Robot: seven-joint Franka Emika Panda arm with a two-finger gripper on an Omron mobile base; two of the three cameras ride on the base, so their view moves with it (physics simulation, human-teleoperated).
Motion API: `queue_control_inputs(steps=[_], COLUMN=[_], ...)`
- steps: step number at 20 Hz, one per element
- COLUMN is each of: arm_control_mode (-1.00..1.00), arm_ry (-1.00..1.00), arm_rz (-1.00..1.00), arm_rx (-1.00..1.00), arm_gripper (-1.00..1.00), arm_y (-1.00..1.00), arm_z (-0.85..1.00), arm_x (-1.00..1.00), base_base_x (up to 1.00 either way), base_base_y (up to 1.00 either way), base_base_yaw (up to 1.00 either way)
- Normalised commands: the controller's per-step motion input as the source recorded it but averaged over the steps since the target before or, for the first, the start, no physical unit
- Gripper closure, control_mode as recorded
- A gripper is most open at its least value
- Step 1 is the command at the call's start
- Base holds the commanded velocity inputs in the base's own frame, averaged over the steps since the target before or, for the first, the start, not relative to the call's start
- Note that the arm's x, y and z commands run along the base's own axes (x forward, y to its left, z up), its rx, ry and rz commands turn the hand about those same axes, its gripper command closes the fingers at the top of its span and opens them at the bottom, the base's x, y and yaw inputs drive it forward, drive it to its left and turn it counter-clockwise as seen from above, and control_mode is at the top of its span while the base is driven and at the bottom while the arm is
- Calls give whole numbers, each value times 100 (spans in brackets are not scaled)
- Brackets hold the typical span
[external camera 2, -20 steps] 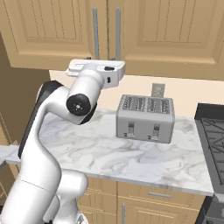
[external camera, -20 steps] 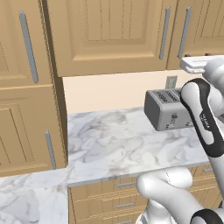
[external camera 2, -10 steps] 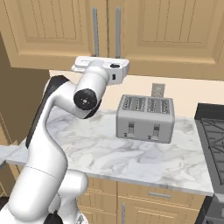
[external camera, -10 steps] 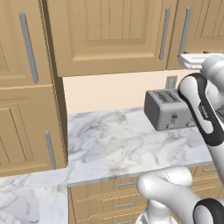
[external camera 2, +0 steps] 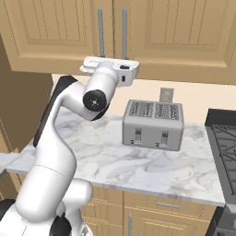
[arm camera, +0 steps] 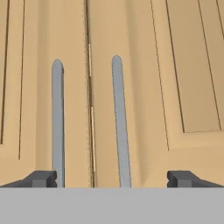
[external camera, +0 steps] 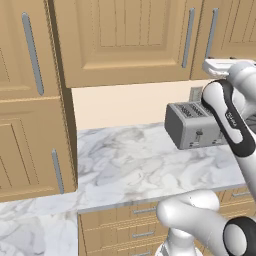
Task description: Open the cabinet, pick the kettle from the cabinet, and place it in the sink.
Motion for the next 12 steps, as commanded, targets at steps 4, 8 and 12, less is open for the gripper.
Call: queue_control_inputs(steps=[4, 8, 12], arm_control_mode=[-100, -100, -100], arm_ry=[0, 0, 0], arm_rz=[0, 0, 0], arm_rx=[0, 0, 0], arm_gripper=[-100, -100, -100], arm_y=[0, 0, 0], arm_z=[0, 0, 0], arm_x=[18, 19, 20], base_base_x=[0, 0, 0], base_base_y=[0, 0, 0], base_base_yaw=[0, 0, 0])
